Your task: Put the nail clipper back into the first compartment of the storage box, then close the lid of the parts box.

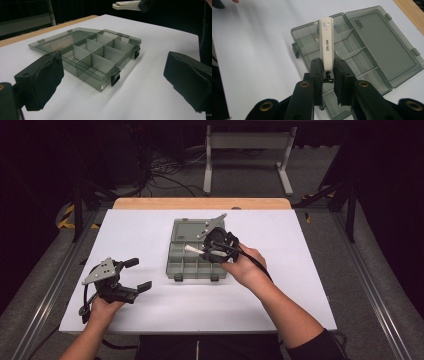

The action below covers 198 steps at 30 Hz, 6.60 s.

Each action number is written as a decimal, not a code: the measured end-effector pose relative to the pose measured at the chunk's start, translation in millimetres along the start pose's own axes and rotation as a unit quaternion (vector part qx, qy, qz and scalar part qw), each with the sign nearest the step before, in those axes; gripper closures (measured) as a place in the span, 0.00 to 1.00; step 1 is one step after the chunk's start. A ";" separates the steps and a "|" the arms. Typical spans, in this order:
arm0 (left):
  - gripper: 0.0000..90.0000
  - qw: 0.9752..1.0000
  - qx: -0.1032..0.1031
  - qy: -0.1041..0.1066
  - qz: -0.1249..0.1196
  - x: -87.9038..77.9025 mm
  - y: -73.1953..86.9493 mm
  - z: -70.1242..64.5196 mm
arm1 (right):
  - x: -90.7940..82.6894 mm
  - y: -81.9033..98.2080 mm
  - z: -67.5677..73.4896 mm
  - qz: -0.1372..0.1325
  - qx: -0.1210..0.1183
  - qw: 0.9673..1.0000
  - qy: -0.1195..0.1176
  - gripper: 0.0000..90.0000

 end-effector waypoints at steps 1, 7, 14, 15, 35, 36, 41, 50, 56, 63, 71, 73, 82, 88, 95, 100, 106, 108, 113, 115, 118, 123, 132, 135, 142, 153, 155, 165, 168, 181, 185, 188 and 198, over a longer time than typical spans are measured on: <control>0.04 1.000 0.002 0.000 0.000 0.2 -0.1 -0.4 | 1.0 -1.1 -1.0 0.000 0.001 1.000 0.000 0.87; 0.04 1.000 0.003 -0.001 0.000 -0.3 0.1 -0.4 | 11.3 -12.6 -7.6 0.002 0.007 1.000 -0.004 0.87; 0.04 1.000 0.007 -0.006 -0.006 -0.9 0.1 -0.2 | 20.0 -24.1 -15.8 0.007 0.014 1.000 -0.002 0.87; 0.04 1.000 0.008 -0.005 -0.004 -1.0 0.0 -0.1 | 21.3 -24.9 -17.0 0.007 0.016 1.000 -0.002 0.87; 0.04 1.000 0.011 -0.006 -0.007 -1.2 0.2 -0.3 | 63.7 -43.6 -38.9 0.037 0.042 0.998 -0.001 0.87; 0.04 1.000 0.011 -0.006 -0.007 -1.3 0.2 -0.2 | 67.2 -44.0 -38.9 0.040 0.043 0.998 -0.003 0.87; 0.04 1.000 0.011 -0.005 -0.006 -1.4 0.3 -0.1 | 78.9 -44.8 -39.9 0.054 0.048 0.997 -0.003 0.87; 0.04 1.000 0.017 -0.004 -0.005 -1.6 -0.1 -0.3 | 97.2 -47.8 -38.7 0.065 0.053 0.996 0.000 0.87; 0.04 1.000 0.016 -0.002 -0.005 -1.3 0.2 -0.2 | 105.0 -51.6 -37.8 0.063 0.053 0.997 0.001 0.87; 0.04 1.000 0.017 0.000 -0.004 -1.2 0.2 -0.6 | 113.9 -54.9 -35.7 0.061 0.052 0.997 0.005 0.87; 0.04 1.000 0.018 -0.001 -0.006 -0.7 0.3 -0.9 | 121.5 -56.4 -33.0 0.056 0.051 0.997 0.008 0.87; 0.04 1.000 0.019 0.000 -0.004 -0.7 0.2 -1.0 | 123.9 -56.6 -31.5 0.055 0.049 0.997 0.009 0.87; 0.04 1.000 0.018 0.000 -0.005 -0.3 0.3 -1.8 | 126.1 -57.3 -28.5 0.049 0.052 0.997 0.005 0.87; 0.04 1.000 0.018 0.001 -0.004 0.2 0.3 -2.3 | 132.5 -55.0 -26.1 0.058 0.047 0.997 0.001 0.87; 0.04 1.000 0.020 0.000 -0.004 0.1 0.5 -1.6 | 139.2 -54.4 -24.9 0.064 0.050 0.997 0.002 0.87; 0.03 1.000 0.015 0.003 0.001 0.8 1.0 -1.1 | 140.4 -52.4 -25.0 0.068 0.053 0.996 0.001 0.86; 0.03 1.000 0.011 0.000 0.001 2.2 1.7 0.0 | 142.4 -51.8 -21.2 0.067 0.053 0.996 -0.001 0.77; 0.03 1.000 0.008 -0.002 0.001 2.5 1.7 0.9 | 141.8 -51.6 -20.4 0.063 0.054 0.997 0.000 0.76; 0.03 1.000 -0.011 0.001 -0.002 1.6 1.3 3.2 | 130.5 -51.8 -21.8 0.044 0.057 0.997 -0.002 0.85; 0.03 1.000 -0.009 -0.005 -0.006 1.3 1.0 3.8 | 122.6 -51.3 -22.6 0.034 0.058 0.998 -0.007 0.92; 0.06 1.000 -0.006 -0.008 -0.003 0.6 -1.0 3.6 | 109.5 -49.7 -23.6 0.022 0.053 0.998 -0.003 1.00; 0.18 0.999 -0.004 -0.021 0.028 0.8 -10.6 4.5 | 79.6 -41.1 -28.3 -0.011 0.059 0.998 -0.005 1.00; 0.63 0.999 0.000 -0.025 0.043 6.6 -28.5 4.5 | 19.1 -12.7 -38.0 -0.064 0.059 0.996 0.001 1.00; 0.77 0.999 0.007 -0.027 0.045 7.3 -33.4 4.6 | 3.7 -2.5 -42.8 -0.076 0.064 0.995 0.003 1.00; 1.00 0.995 -0.035 -0.035 0.083 16.8 -41.8 11.7 | -15.9 16.7 -53.0 -0.085 0.073 0.994 0.011 1.00; 1.00 0.990 -0.037 -0.042 0.133 39.9 -62.5 28.0 | -22.7 33.4 -74.4 -0.074 0.082 0.994 0.015 1.00; 1.00 0.989 -0.036 -0.045 0.136 41.7 -64.7 31.0 | -22.2 35.7 -79.5 -0.073 0.088 0.993 0.015 1.00; 1.00 0.983 -0.055 -0.045 0.167 67.3 -78.6 59.5 | -9.8 38.2 -98.0 -0.056 0.083 0.995 0.023 1.00; 1.00 0.981 -0.057 -0.046 0.178 74.7 -80.1 66.1 | -5.2 37.3 -103.0 -0.049 0.087 0.995 0.025 1.00; 1.00 0.973 -0.070 -0.066 0.212 97.7 -83.1 94.6 | 13.0 34.9 -128.1 -0.028 0.087 0.995 0.038 1.00; 1.00 0.971 -0.069 -0.065 0.221 101.8 -83.7 100.3 | 16.4 34.6 -133.8 -0.026 0.094 0.994 0.040 1.00; 1.00 0.970 -0.079 -0.067 0.220 105.5 -83.9 105.2 | 19.5 34.0 -138.8 -0.027 0.097 0.994 0.038 1.00; 1.00 0.967 -0.083 -0.075 0.231 114.3 -90.4 119.9 | 30.9 34.5 -155.1 -0.017 0.109 0.993 0.041 1.00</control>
Point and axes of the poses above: each handheld gripper's, and its own axes: x roughly forward along the jaws, y roughly out of its underside, z roughly to its left, the point moved 2 cm from there along x, roughly forward along the jaws, and after that the axes turned 3 degrees about y, right-handed, at the moved point
